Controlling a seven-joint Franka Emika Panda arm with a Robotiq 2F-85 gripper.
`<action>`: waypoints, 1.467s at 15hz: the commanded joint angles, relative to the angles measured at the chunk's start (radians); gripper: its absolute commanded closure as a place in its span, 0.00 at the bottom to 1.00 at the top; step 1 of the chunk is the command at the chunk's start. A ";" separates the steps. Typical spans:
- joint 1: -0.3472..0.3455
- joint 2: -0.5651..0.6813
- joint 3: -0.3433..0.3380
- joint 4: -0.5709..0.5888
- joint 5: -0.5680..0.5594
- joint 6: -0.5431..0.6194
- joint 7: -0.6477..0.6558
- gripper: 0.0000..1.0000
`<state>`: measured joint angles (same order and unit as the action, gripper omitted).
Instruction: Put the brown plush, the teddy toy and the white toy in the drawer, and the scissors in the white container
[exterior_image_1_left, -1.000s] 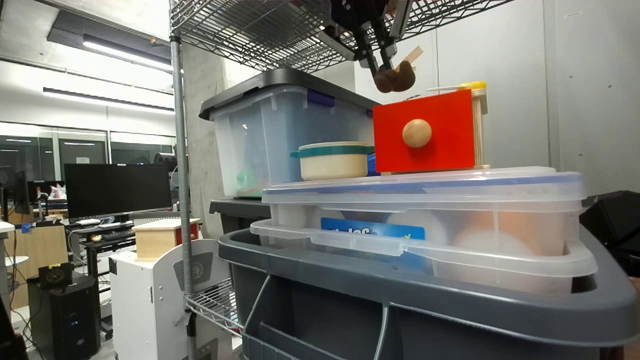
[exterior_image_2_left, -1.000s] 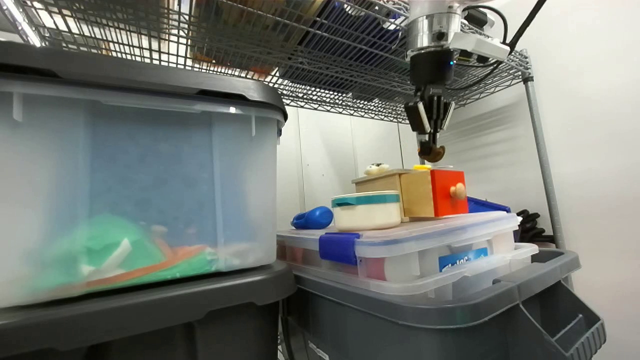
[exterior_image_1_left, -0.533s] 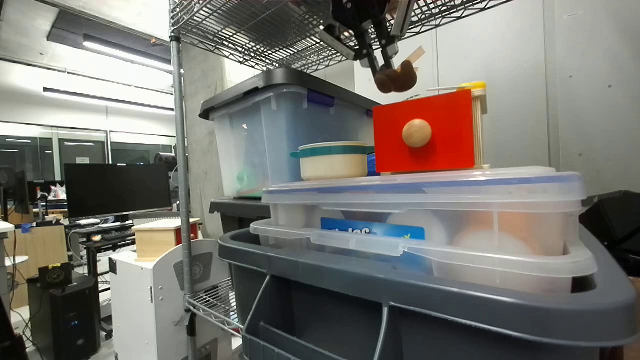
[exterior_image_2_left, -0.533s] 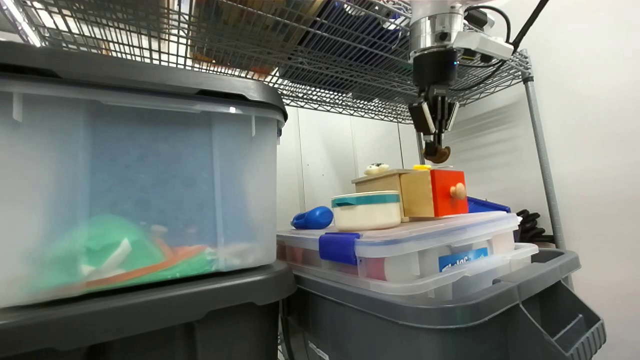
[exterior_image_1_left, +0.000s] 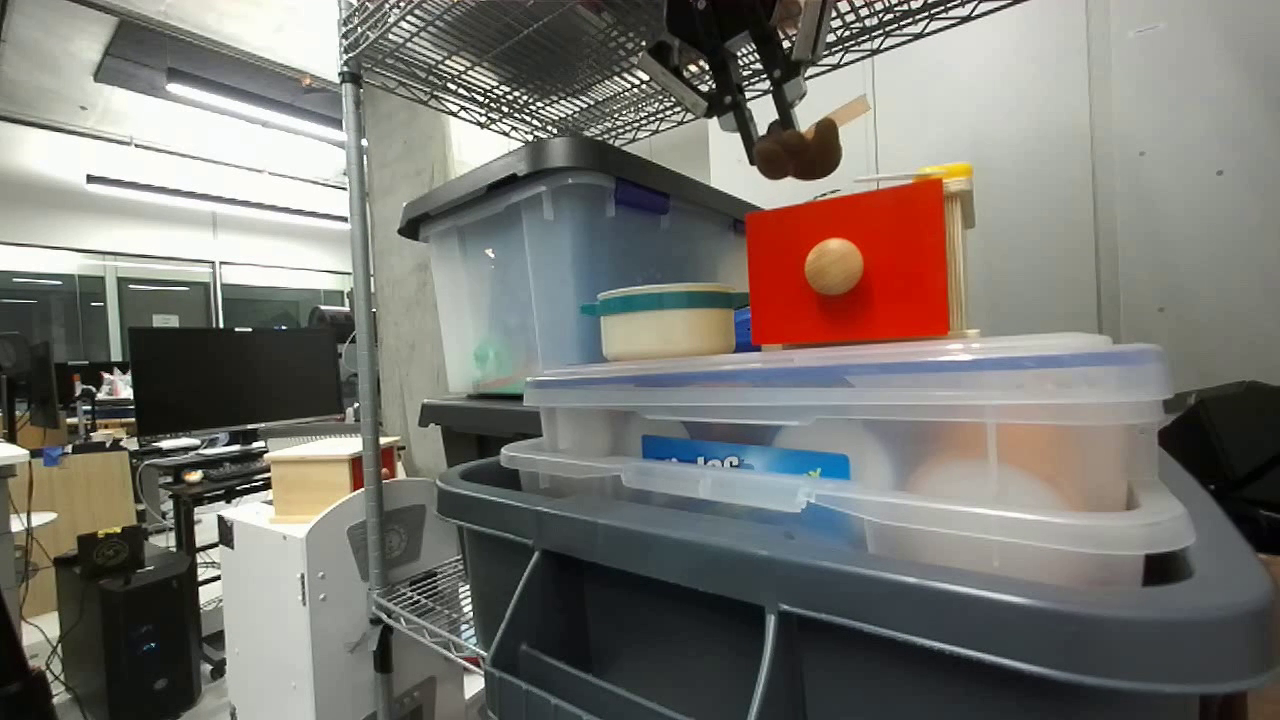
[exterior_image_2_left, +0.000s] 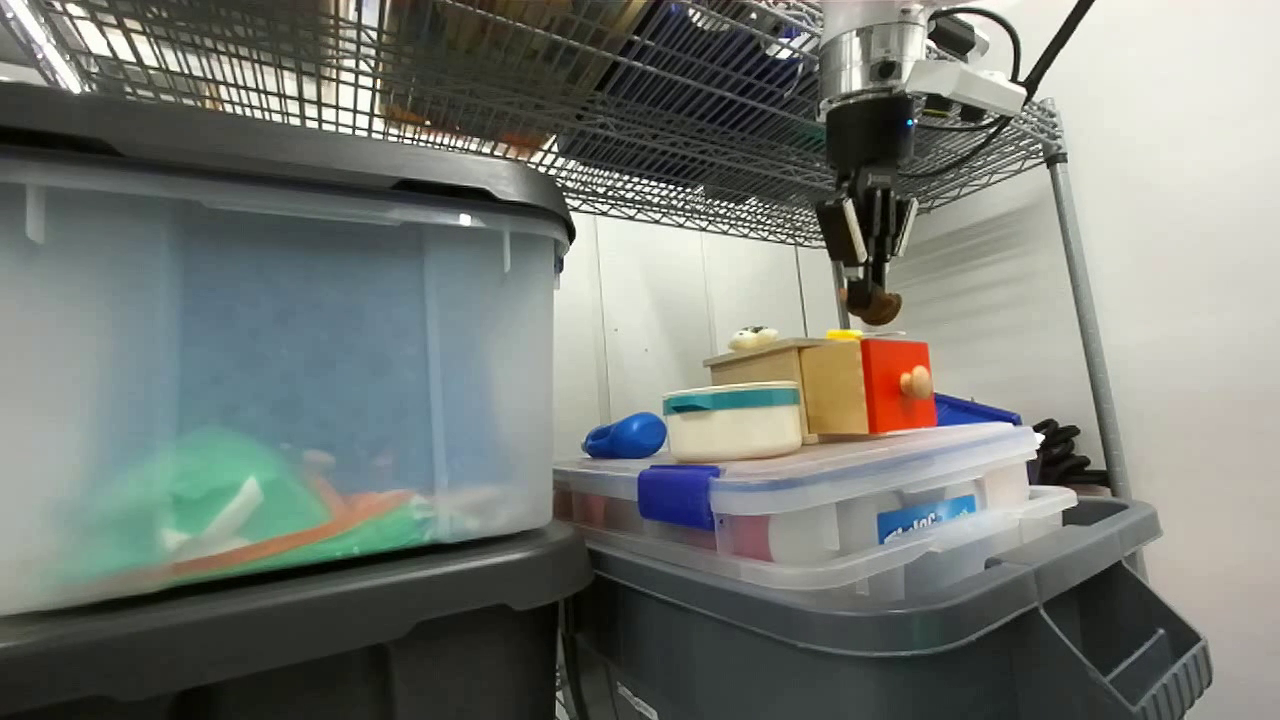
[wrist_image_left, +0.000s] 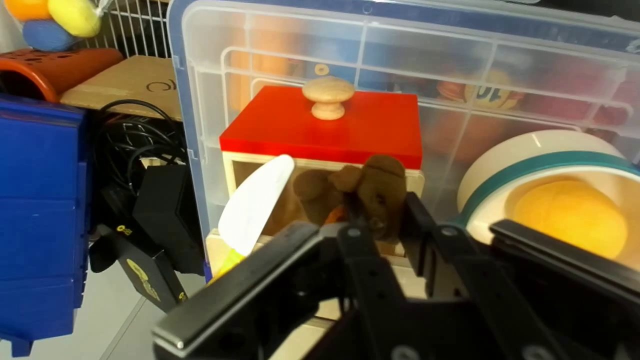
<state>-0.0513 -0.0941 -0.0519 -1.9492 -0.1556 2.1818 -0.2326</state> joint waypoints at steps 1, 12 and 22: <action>0.000 0.012 -0.001 0.041 -0.019 -0.030 0.007 0.46; 0.000 0.008 -0.001 0.062 -0.024 -0.026 0.010 0.00; 0.001 0.011 0.000 0.078 -0.022 -0.029 0.009 0.00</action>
<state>-0.0513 -0.0925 -0.0520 -1.9038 -0.1675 2.1806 -0.2306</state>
